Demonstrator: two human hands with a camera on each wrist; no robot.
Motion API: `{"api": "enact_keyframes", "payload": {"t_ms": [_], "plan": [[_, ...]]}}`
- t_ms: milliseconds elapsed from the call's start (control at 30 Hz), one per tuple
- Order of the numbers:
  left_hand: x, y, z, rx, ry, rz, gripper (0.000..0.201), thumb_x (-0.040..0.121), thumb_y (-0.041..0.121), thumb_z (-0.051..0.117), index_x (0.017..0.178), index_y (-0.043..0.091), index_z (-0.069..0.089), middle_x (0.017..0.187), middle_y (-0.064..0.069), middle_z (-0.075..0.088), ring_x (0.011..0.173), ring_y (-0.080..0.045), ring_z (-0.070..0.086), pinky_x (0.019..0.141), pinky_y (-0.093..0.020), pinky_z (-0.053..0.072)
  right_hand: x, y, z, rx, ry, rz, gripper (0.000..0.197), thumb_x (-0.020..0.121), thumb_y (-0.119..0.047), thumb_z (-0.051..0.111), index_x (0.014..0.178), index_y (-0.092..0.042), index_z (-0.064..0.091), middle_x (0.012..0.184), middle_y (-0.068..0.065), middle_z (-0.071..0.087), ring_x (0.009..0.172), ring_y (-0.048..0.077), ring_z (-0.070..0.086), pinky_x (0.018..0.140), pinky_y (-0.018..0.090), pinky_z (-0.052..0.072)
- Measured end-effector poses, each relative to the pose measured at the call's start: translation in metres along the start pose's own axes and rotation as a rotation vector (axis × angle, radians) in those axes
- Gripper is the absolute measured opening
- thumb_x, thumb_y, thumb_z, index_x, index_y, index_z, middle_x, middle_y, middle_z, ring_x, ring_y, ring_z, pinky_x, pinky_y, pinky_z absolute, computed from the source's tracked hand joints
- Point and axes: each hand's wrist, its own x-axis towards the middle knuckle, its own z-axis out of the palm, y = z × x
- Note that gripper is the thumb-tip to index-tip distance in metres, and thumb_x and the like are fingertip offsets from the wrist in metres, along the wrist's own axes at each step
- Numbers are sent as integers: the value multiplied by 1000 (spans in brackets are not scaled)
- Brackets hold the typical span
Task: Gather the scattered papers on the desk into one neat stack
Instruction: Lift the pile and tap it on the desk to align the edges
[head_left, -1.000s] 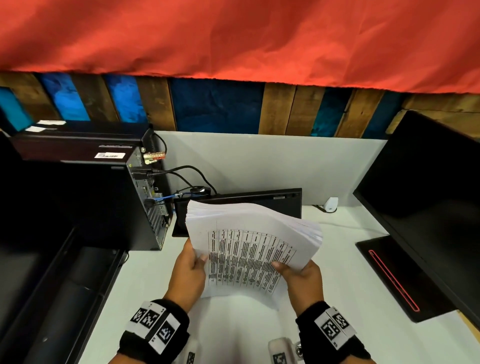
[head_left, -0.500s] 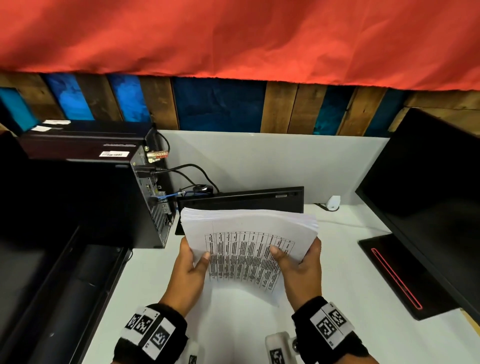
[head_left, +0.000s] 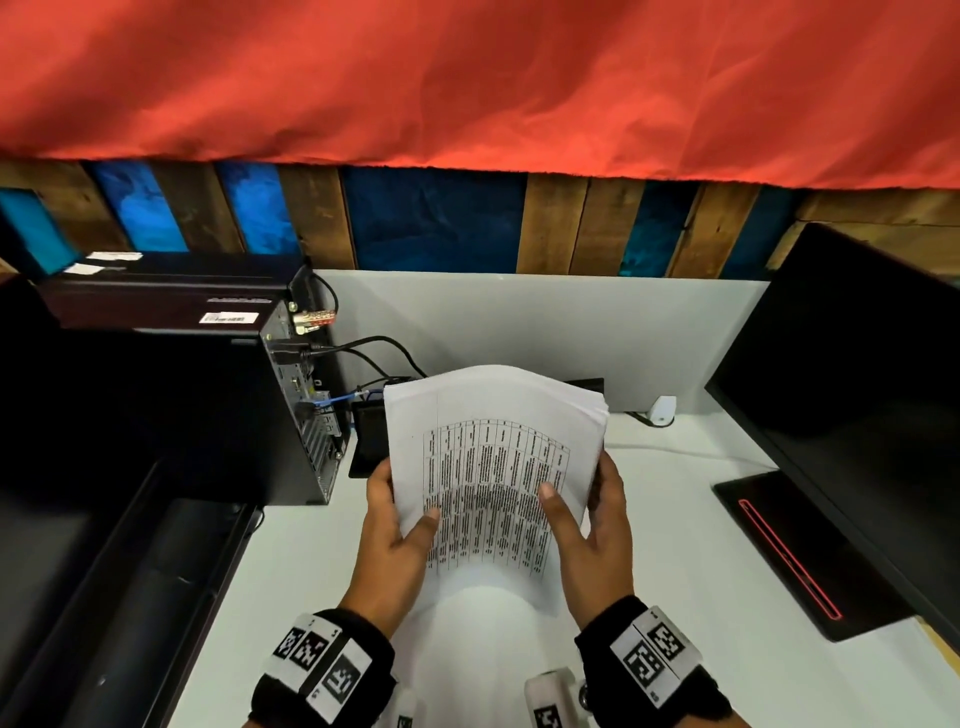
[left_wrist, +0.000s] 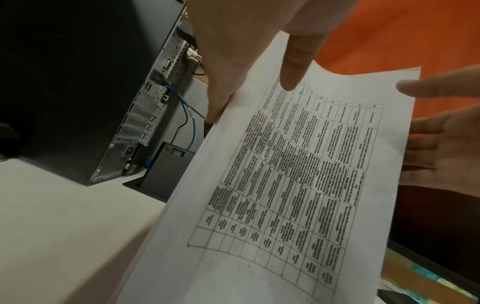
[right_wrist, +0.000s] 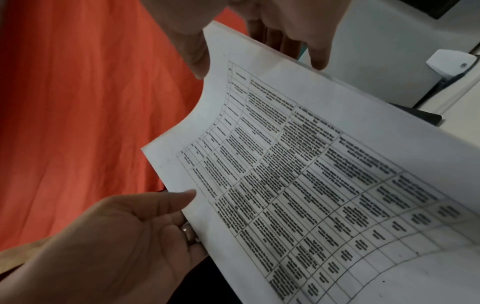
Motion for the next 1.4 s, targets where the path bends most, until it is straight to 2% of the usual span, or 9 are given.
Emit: {"api": "enact_keyframes", "payload": {"t_ms": [233, 400, 600, 700, 867, 1033, 1133, 1267, 1400], "plan": [[2, 23, -3, -52, 92, 102, 70, 86, 4, 62, 144, 23, 26, 134, 7, 53, 125, -6, 53, 110, -38, 40, 3, -13, -4, -34, 52, -116, 80, 79, -36, 68, 146, -34, 23, 144, -8, 41, 132, 10, 44, 109, 43, 40], [8, 55, 6, 98, 157, 424, 75, 85, 20, 65, 140, 47, 23, 147, 1, 34, 137, -10, 37, 110, -29, 38, 9, -32, -3, -365, 40, -358, 59, 88, -38, 58, 140, -49, 30, 146, -2, 25, 131, -6, 32, 101, -1, 25], [6, 50, 4, 345, 180, 471, 38, 87, 21, 60, 122, 30, 50, 142, -6, 37, 131, 10, 32, 102, 0, 23, 10, -32, -4, -405, 57, -328, 52, 83, -53, 54, 132, -42, 41, 141, -1, 27, 122, -19, 31, 90, -9, 25], [8, 50, -1, 370, 158, 464, 42, 87, 30, 60, 126, 35, 46, 140, -1, 40, 132, 4, 35, 103, -4, 27, 11, -31, -4, -369, 112, -310, 52, 84, -43, 61, 132, -34, 42, 138, 2, 33, 129, 2, 39, 93, -7, 24], [5, 48, -3, 313, 145, 407, 56, 85, 36, 62, 131, 51, 34, 135, 15, 42, 127, -14, 45, 107, -29, 39, 9, -31, -5, -336, 127, -319, 52, 87, -32, 62, 134, -31, 42, 136, 1, 38, 128, 3, 41, 99, -2, 26], [1, 47, 1, 330, 142, 447, 53, 84, 22, 69, 127, 43, 47, 146, -2, 31, 129, 16, 29, 94, 5, 29, 3, -31, -4, -338, 71, -338, 47, 87, -26, 65, 130, -36, 50, 140, -1, 29, 126, 3, 43, 99, 34, 50], [3, 47, -1, 341, 136, 455, 47, 84, 24, 66, 126, 37, 49, 140, -1, 37, 127, 16, 32, 94, 5, 27, 4, -32, -5, -354, 87, -345, 45, 86, -27, 65, 126, -40, 51, 142, -5, 26, 126, -3, 40, 98, 31, 50], [3, 46, -2, 310, 105, 404, 54, 82, 40, 64, 128, 51, 38, 138, 5, 39, 130, 6, 36, 99, -2, 32, 4, -29, -5, -382, 78, -336, 49, 85, -32, 65, 128, -42, 45, 135, -9, 28, 119, -18, 35, 94, 7, 40], [2, 40, -3, 211, 84, 370, 73, 84, 26, 66, 140, 48, 25, 144, 10, 37, 137, -12, 38, 113, -35, 36, 3, -30, -5, -375, 78, -321, 53, 85, -28, 67, 130, -41, 42, 134, -5, 31, 118, -21, 34, 91, -6, 29]]}}
